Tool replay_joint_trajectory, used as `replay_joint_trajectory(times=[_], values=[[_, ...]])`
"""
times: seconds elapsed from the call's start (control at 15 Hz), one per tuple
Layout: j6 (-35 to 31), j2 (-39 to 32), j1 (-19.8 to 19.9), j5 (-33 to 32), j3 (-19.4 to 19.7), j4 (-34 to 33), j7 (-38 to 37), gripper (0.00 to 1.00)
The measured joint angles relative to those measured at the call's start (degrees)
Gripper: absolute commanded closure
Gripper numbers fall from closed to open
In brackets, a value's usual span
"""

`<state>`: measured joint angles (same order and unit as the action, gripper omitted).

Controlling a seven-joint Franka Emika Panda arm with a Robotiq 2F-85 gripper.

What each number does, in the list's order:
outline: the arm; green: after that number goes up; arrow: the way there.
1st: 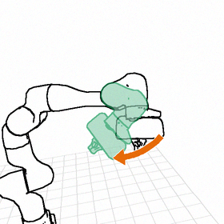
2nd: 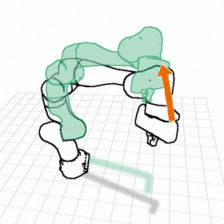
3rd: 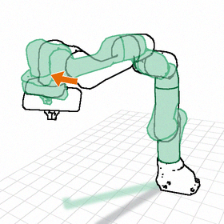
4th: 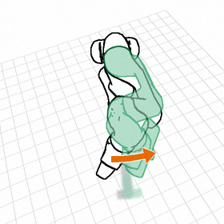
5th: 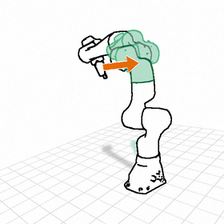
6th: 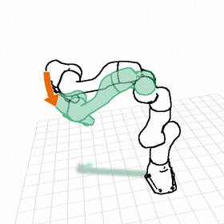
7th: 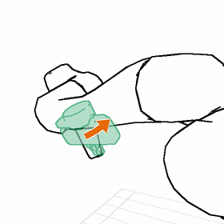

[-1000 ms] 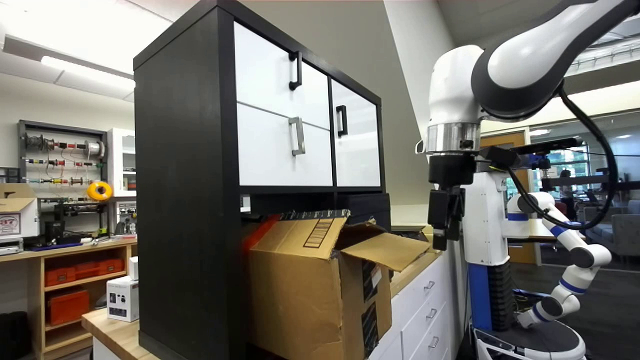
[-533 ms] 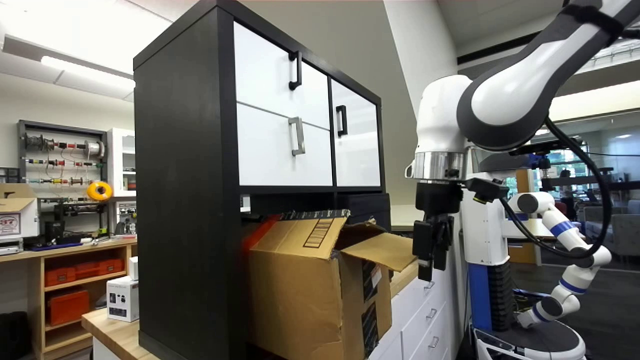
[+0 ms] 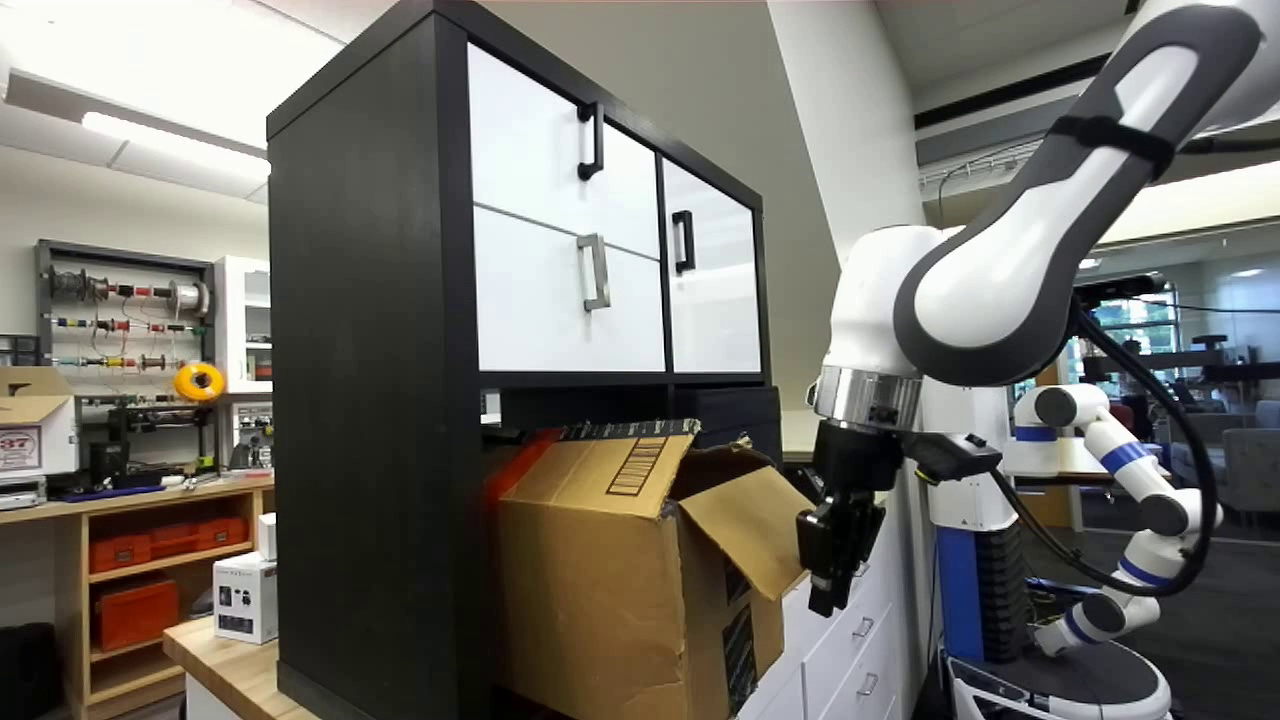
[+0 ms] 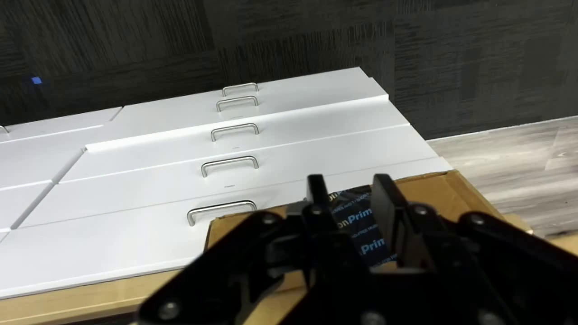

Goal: Push in the brown box

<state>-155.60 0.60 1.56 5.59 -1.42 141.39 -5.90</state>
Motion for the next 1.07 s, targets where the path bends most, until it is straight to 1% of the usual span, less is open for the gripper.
replay_joint_trajectory(times=[0.13,0.73,0.87,1.07], values=[[-5.29,-2.61,-0.05,1.09,-0.06,-0.23,0.00,1.00],[-28.92,-11.94,-0.08,1.27,-1.19,-0.95,-0.01,1.00],[-32.44,-13.72,-0.02,1.26,-1.52,-1.38,-0.01,1.00],[-35.24,-15.30,-0.03,1.14,-2.21,-2.24,-0.01,1.00]])
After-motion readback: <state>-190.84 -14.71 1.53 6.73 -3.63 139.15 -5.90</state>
